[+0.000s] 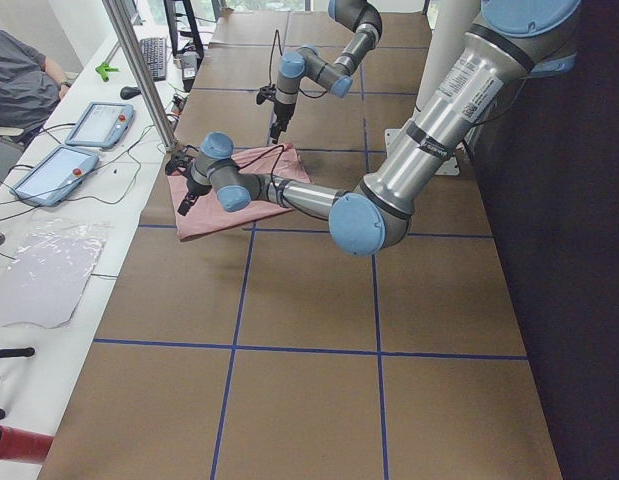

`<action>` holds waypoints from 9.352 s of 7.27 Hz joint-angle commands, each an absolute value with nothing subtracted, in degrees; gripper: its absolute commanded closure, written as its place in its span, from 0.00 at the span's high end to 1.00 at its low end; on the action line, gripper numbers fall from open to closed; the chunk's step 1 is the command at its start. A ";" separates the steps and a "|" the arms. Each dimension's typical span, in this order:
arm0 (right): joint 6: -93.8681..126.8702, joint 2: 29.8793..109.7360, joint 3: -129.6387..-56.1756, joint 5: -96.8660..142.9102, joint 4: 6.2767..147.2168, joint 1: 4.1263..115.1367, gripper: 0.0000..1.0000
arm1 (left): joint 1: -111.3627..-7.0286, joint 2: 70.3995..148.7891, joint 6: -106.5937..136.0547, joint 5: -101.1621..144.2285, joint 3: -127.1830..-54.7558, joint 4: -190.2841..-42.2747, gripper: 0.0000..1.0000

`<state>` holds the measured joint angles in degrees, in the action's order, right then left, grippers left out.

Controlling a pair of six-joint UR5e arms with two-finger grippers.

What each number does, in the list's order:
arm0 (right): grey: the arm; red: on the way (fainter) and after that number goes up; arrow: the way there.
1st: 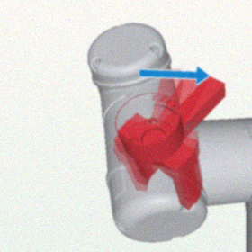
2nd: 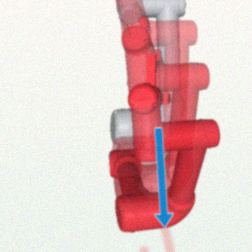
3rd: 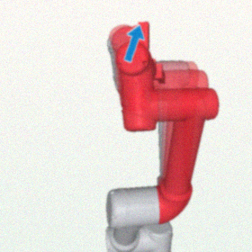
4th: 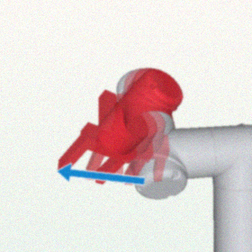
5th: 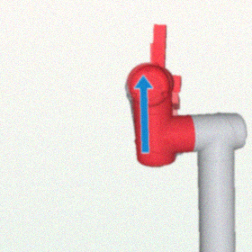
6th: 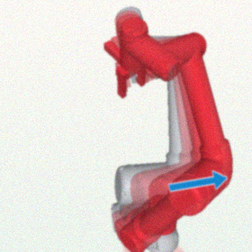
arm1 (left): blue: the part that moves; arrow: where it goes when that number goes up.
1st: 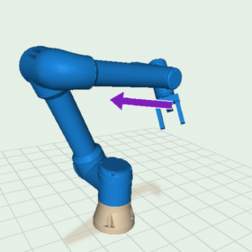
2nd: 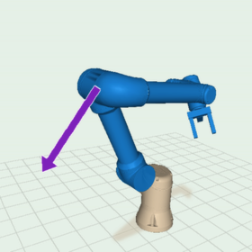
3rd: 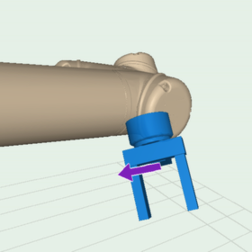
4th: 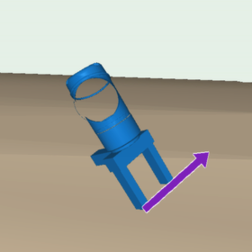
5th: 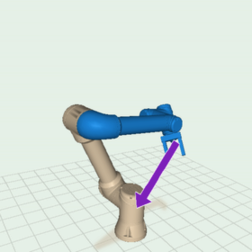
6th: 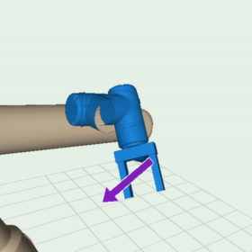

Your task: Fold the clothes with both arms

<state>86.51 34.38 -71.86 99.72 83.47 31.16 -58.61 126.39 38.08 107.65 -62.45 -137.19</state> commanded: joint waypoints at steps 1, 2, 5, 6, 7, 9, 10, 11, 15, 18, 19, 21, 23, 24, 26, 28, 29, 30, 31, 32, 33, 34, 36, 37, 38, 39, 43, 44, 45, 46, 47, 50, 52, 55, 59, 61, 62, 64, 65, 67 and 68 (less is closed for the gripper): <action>87.18 32.87 -70.23 99.58 85.25 29.98 0.78 | -58.45 126.39 38.23 107.58 -62.67 -137.20 1.00; 87.88 31.91 -68.22 98.80 85.17 29.19 0.78 | -58.36 126.39 38.32 107.58 -62.75 -137.28 1.00; 87.89 30.85 -64.88 95.55 84.99 27.86 0.77 | -58.27 126.39 38.32 107.58 -62.84 -137.29 1.00; 87.89 30.68 -64.43 95.45 84.90 27.77 0.75 | -58.27 126.39 38.32 107.58 -62.84 -137.29 1.00; 88.67 30.67 -64.34 94.93 84.82 27.69 0.70 | -58.18 126.30 38.32 107.58 -62.84 -137.29 1.00; 89.38 30.76 -64.34 93.69 81.75 27.33 0.66 | -58.18 126.12 38.32 107.58 -62.75 -137.29 1.00; 89.47 30.76 -64.34 93.69 81.48 27.33 0.66 | -58.18 126.12 38.32 107.58 -62.84 -137.29 1.00; 89.39 31.28 -64.34 93.60 80.17 27.25 0.66 | -58.18 126.04 38.32 107.58 -62.84 -137.29 1.00; 90.26 31.38 -64.07 93.60 80.07 26.81 0.49 | -58.18 126.04 38.32 107.58 -62.75 -137.29 1.00; 90.26 31.46 -63.98 93.60 80.07 26.81 0.07 | -58.18 126.04 38.32 107.58 -62.84 -137.29 1.00; 90.26 31.38 -63.98 93.60 80.07 26.81 0.00 | -58.18 126.04 38.32 107.58 -62.84 -137.29 1.00; 90.62 31.02 -64.68 93.78 79.89 26.98 0.00 | -58.18 126.04 38.32 107.58 -62.84 -137.29 1.00; 90.53 34.42 -69.49 93.96 80.07 26.98 0.00 | -58.01 126.12 38.41 107.58 -63.45 -137.20 1.00; 90.53 39.41 -76.22 93.96 80.42 26.98 0.00 | -58.01 126.04 38.50 107.58 -63.46 -137.20 1.00; 90.70 51.01 -90.11 93.08 80.42 26.81 0.00 | -57.83 126.12 38.50 107.58 -63.54 -137.20 1.00; 95.77 60.07 -101.72 85.20 80.42 19.99 0.00 | -57.74 125.77 38.50 107.67 -64.51 -137.20 1.00; 100.24 63.68 -106.30 80.55 81.03 15.34 0.00 | -57.31 125.51 38.58 107.67 -65.21 -137.20 1.00; 102.89 64.68 -109.31 75.81 83.65 10.94 0.00 | -56.70 124.81 38.58 107.75 -66.87 -137.11 1.00; 106.92 64.69 -110.64 73.06 86.89 7.51 0.00 | -56.43 123.93 38.67 107.84 -68.80 -136.76 1.00; 108.79 64.25 -110.65 71.12 87.53 5.30 0.00 | -56.16 122.79 41.37 108.54 -71.08 -136.24 1.00; 109.07 64.07 -110.74 70.84 87.54 4.84 0.00 | -55.12 122.44 48.01 110.37 -75.11 -133.97 1.00; 109.07 63.81 -110.83 70.84 87.54 4.83 0.00 | -51.54 119.82 53.73 110.39 -83.59 -128.12 1.00; 108.99 63.72 -110.92 70.93 87.45 4.83 0.00 | -42.50 108.70 67.00 108.91 -105.97 -120.08 1.00; 109.07 63.72 -110.92 70.84 87.45 4.83 0.00 | -36.27 102.28 71.24 104.11 -113.57 -119.88 1.00; 109.07 63.81 -110.92 70.75 87.45 4.83 0.00 | -30.82 98.91 76.59 100.06 -116.51 -119.88 1.00; 109.07 63.81 -111.09 70.75 87.45 4.92 0.00 | -24.93 98.53 82.82 95.67 -116.63 -119.71 1.00; 109.07 63.90 -111.18 70.75 87.45 5.36 0.00 | -9.59 100.02 98.52 86.05 -116.28 -111.89 0.70; 109.07 63.90 -111.18 70.75 87.45 5.36 0.00 | -8.19 100.11 98.61 86.04 -116.02 -111.88 0.70; 109.07 63.90 -111.27 70.75 87.45 5.36 0.00 | -7.30 100.19 98.87 86.04 -116.02 -111.80 0.68; 109.07 63.90 -111.27 70.75 87.45 5.36 0.00 | -6.34 100.37 98.96 86.13 -115.75 -111.80 0.59; 109.07 63.90 -111.27 70.75 87.45 5.36 0.00 | -6.07 100.46 98.96 86.22 -115.75 -111.71 0.49; 109.07 63.98 -111.27 70.75 87.45 5.36 0.00 | -5.45 102.29 98.88 86.31 -114.97 -111.62 0.49; 109.07 63.98 -111.27 70.75 87.45 5.45 0.00 | -5.45 103.27 98.79 86.31 -113.65 -111.62 0.50; 109.07 63.98 -111.36 70.75 87.45 5.45 0.00 | -5.71 103.18 98.26 86.31 -113.55 -111.62 0.38; 108.98 64.68 -111.62 70.75 87.54 5.45 0.00 | -6.33 102.83 97.74 86.31 -113.99 -111.62 0.00; 108.46 64.78 -116.50 71.28 90.50 5.80 0.00 | -7.38 103.01 94.32 86.66 -118.79 -109.62 0.00; 108.46 64.08 -122.98 71.45 97.84 5.54 0.00 | -7.99 103.18 93.35 89.18 -125.01 -102.90 0.00; 108.54 63.90 -135.91 73.37 110.17 3.70 0.00 | -9.23 106.93 93.34 95.25 -138.28 -87.97 0.00; 108.63 63.90 -137.10 73.65 111.52 3.34 0.00 | -9.14 112.88 93.34 95.53 -140.86 -79.80 0.00; 108.37 63.20 -131.69 73.57 110.84 2.90 0.00 | -11.23 115.49 90.99 95.36 -138.97 -77.43 0.00; 107.59 61.19 -129.31 73.48 110.74 4.55 0.00 | -14.30 115.75 87.40 95.54 -135.82 -77.52 0.00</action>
